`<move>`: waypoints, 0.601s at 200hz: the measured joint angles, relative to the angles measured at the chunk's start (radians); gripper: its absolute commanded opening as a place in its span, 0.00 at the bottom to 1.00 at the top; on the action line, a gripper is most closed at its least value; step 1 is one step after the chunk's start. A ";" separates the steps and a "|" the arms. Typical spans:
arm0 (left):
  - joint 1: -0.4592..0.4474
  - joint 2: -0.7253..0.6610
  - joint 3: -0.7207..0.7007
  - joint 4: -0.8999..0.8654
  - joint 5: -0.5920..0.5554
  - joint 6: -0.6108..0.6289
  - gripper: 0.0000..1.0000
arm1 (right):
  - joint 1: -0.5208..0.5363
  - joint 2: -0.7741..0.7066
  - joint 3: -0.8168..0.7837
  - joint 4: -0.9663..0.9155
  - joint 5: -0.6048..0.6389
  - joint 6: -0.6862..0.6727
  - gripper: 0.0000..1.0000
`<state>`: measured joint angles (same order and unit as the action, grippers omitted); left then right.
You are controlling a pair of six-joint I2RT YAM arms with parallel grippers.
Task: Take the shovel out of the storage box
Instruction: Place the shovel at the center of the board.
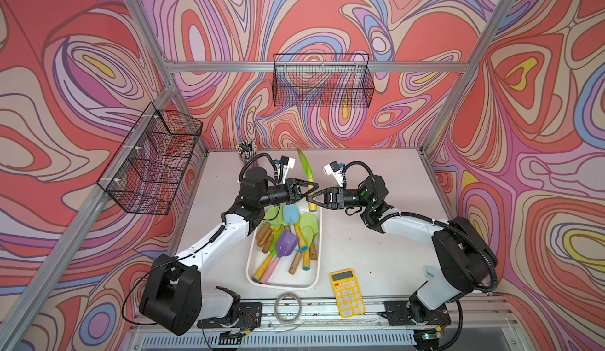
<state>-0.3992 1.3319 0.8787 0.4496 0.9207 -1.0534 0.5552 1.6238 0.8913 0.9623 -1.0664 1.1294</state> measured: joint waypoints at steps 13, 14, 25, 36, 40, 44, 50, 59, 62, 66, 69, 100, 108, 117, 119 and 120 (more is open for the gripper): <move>0.000 0.006 -0.002 0.024 0.007 -0.014 0.00 | 0.000 0.005 0.000 0.016 -0.003 0.011 0.40; 0.000 0.006 -0.002 0.024 0.007 -0.014 0.00 | 0.000 0.005 0.000 0.018 -0.003 0.012 0.39; 0.000 0.014 -0.003 0.043 0.015 -0.025 0.00 | 0.000 0.009 0.000 0.021 -0.004 0.017 0.32; 0.000 0.022 -0.003 0.061 0.023 -0.035 0.00 | -0.002 0.016 0.000 0.024 -0.004 0.026 0.25; 0.000 0.024 -0.004 0.065 0.023 -0.035 0.00 | -0.003 0.019 0.000 0.026 -0.005 0.027 0.23; 0.000 0.025 -0.005 0.073 0.025 -0.029 0.00 | -0.004 0.021 0.000 0.020 -0.005 0.038 0.20; 0.000 0.027 -0.006 0.077 0.026 -0.022 0.03 | -0.005 0.024 0.000 0.018 -0.004 0.048 0.16; 0.000 0.028 -0.010 0.079 0.027 -0.019 0.18 | -0.005 0.024 0.000 0.017 -0.004 0.054 0.10; 0.000 0.028 -0.011 0.080 0.028 -0.019 0.26 | -0.005 0.024 0.000 0.016 -0.005 0.058 0.09; 0.000 0.029 -0.012 0.079 0.029 -0.018 0.35 | -0.005 0.025 0.000 0.012 -0.005 0.057 0.08; 0.000 0.029 -0.013 0.079 0.028 -0.017 0.41 | -0.005 0.025 0.000 0.011 -0.005 0.056 0.08; 0.015 0.020 -0.013 0.005 0.016 0.014 0.82 | -0.004 0.023 0.006 -0.067 0.001 -0.010 0.06; 0.029 0.011 -0.013 -0.027 0.010 0.030 0.83 | -0.004 0.021 0.012 -0.113 0.006 -0.039 0.05; 0.053 -0.005 -0.013 -0.070 -0.005 0.049 0.86 | -0.004 0.017 0.019 -0.169 0.014 -0.069 0.05; 0.059 -0.010 -0.013 -0.080 -0.006 0.054 0.86 | -0.004 0.016 0.021 -0.179 0.015 -0.074 0.05; 0.062 -0.012 -0.013 -0.085 -0.009 0.056 0.86 | -0.004 0.016 0.023 -0.184 0.016 -0.077 0.05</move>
<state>-0.3374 1.3197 0.8658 0.3645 0.9119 -0.9970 0.5514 1.6402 0.9138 0.7784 -1.0504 1.0523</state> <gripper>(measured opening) 0.816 0.255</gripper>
